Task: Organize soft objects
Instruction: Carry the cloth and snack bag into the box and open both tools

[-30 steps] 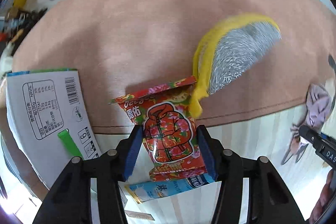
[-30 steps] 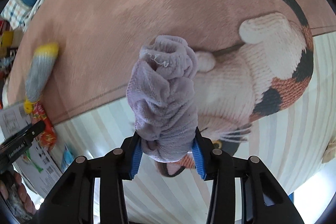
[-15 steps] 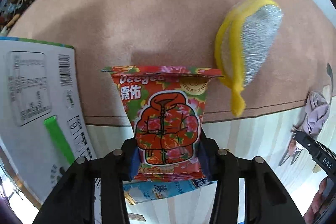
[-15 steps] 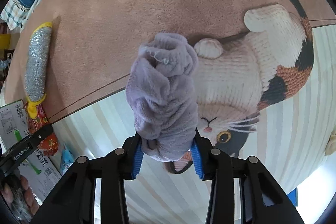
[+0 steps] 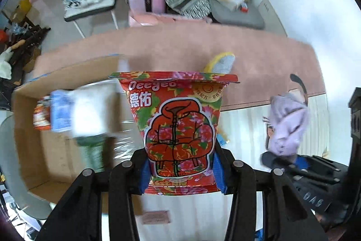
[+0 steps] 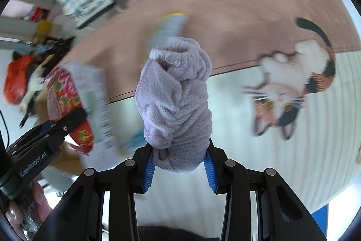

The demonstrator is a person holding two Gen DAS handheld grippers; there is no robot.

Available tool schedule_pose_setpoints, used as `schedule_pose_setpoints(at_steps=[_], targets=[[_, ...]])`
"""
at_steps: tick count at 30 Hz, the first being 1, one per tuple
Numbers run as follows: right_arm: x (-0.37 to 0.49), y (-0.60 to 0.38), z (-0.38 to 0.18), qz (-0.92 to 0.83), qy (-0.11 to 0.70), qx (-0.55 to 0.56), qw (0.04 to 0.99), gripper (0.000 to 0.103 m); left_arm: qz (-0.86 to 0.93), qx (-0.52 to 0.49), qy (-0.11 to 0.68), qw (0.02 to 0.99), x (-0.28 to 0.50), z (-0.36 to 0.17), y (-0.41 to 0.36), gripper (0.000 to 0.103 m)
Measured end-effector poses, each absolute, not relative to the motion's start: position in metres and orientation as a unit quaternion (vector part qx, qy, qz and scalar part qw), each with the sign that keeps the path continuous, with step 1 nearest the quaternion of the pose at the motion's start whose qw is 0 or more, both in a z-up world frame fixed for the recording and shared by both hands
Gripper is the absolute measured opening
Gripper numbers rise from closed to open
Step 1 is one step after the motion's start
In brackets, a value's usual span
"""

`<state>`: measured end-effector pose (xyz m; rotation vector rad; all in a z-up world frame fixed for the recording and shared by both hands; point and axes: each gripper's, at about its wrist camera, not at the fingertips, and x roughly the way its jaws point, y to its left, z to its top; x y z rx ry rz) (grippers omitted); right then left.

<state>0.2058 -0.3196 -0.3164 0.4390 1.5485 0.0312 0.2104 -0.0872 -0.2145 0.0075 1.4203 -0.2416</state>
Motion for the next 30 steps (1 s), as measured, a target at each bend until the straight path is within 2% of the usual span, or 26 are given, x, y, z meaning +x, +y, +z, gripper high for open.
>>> schedule_pose_setpoints(at_steps=[5,10,15,21,30], targets=[[0.196,-0.214,-0.27,0.088,0.684,0.187,0.7,0.04,-0.081,0.001,0.641,0.763,0.213,-0.186,-0.006,0.041],[0.194,-0.108,-0.266,0.132,0.694,0.163,0.688,0.04,-0.034,-0.013,0.665,0.746,0.223,-0.22,0.077,0.041],[0.203,-0.049,-0.302,0.098,0.715,0.12,0.682,0.04,-0.015,-0.045,0.705,0.708,0.226,-0.271,0.123,0.041],[0.21,-0.038,-0.351,0.055,0.744,0.086,0.66,0.04,-0.041,-0.08,0.755,0.65,0.234,-0.338,0.128,0.041],[0.215,-0.017,-0.385,0.02,0.765,0.064,0.64,0.043,-0.057,-0.068,0.8,0.593,0.24,-0.391,0.105,0.043]])
